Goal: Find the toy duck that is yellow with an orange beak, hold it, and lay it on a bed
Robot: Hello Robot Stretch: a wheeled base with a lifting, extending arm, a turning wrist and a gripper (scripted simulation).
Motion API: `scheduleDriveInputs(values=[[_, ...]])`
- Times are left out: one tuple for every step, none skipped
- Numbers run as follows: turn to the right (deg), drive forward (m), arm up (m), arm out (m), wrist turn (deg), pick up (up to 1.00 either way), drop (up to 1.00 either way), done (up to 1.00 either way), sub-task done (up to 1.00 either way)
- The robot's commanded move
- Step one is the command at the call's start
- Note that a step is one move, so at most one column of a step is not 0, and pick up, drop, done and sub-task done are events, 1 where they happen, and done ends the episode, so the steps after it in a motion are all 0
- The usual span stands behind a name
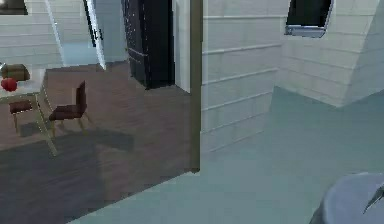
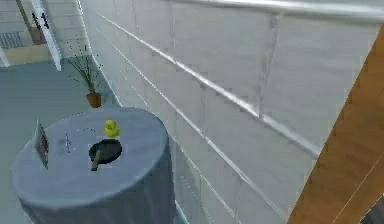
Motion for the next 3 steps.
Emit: scheduleDriveInputs(values=[[-30.0, 0.00, 0.00, 0.00, 0.0, 0.00, 0.00, 0.00, 0.00], [0.0, 0.20, 0.00, 0.00, 0.0, 0.00, 0.00, 0.00, 0.00], [15.0, 0.00, 0.00, 0.00, 0.0, 0.00, 0.00, 0.00, 0.00]])
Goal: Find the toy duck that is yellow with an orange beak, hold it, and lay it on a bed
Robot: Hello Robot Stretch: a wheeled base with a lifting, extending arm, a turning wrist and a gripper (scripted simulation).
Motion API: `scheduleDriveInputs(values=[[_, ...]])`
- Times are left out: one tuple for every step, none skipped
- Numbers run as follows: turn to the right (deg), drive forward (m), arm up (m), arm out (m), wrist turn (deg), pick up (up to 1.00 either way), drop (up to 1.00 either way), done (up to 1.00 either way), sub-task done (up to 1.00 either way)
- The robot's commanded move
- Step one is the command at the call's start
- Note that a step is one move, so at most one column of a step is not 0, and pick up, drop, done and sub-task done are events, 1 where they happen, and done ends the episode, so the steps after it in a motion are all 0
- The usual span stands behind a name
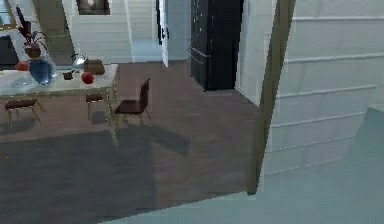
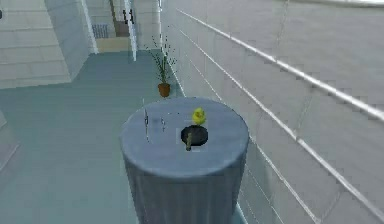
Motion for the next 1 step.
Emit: scheduleDriveInputs(values=[[3.0, 0.00, 0.00, 0.00, 0.0, 0.00, 0.00, 0.00, 0.00]])
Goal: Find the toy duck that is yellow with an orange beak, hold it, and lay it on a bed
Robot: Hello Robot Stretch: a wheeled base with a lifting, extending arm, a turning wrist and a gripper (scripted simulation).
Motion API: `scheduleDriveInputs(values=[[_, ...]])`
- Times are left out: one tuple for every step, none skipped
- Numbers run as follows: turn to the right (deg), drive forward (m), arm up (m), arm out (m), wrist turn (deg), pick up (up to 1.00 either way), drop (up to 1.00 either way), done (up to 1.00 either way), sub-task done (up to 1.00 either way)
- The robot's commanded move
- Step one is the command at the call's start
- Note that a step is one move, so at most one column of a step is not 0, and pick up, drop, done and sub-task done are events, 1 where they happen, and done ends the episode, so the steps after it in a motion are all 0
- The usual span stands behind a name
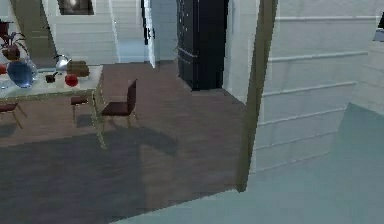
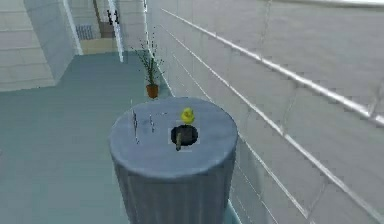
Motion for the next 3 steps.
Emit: scheduleDriveInputs(values=[[45.0, 0.00, 0.00, 0.00, 0.0, 0.00, 0.00, 0.00, 0.00], [45.0, 0.00, 0.00, 0.00, 0.0, 0.00, 0.00, 0.00, 0.00], [39.0, 0.00, 0.00, 0.00, 0.0, 0.00, 0.00, 0.00, 0.00]])
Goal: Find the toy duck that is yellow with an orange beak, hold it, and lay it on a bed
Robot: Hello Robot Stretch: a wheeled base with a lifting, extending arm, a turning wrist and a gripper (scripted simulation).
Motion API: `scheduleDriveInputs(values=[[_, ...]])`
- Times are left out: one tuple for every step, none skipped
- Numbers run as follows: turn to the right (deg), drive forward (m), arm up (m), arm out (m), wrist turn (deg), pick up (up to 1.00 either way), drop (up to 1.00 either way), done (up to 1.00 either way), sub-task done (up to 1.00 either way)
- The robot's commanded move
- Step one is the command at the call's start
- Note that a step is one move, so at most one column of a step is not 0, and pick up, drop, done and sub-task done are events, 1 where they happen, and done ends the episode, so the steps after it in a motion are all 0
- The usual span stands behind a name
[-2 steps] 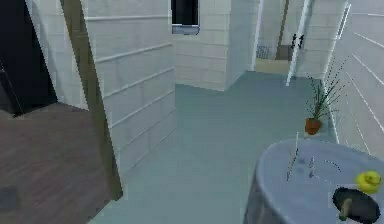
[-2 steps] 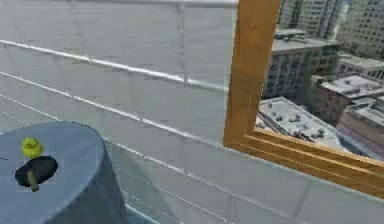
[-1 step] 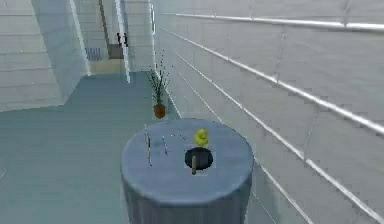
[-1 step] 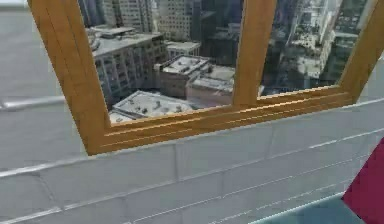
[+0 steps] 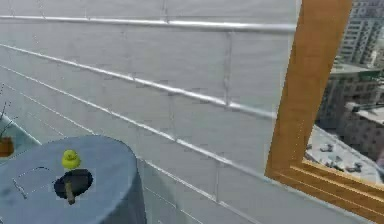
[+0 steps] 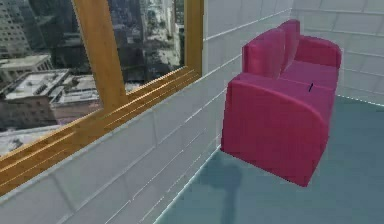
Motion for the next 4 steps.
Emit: scheduleDriveInputs(values=[[0.0, 0.35, 0.00, 0.00, 0.0, 0.00, 0.00, 0.00, 0.00], [-45.0, 0.00, 0.00, 0.00, 0.0, 0.00, 0.00, 0.00, 0.00], [-45.0, 0.00, 0.00, 0.00, 0.0, 0.00, 0.00, 0.00, 0.00], [-45.0, 0.00, 0.00, 0.00, 0.0, 0.00, 0.00, 0.00, 0.00]])
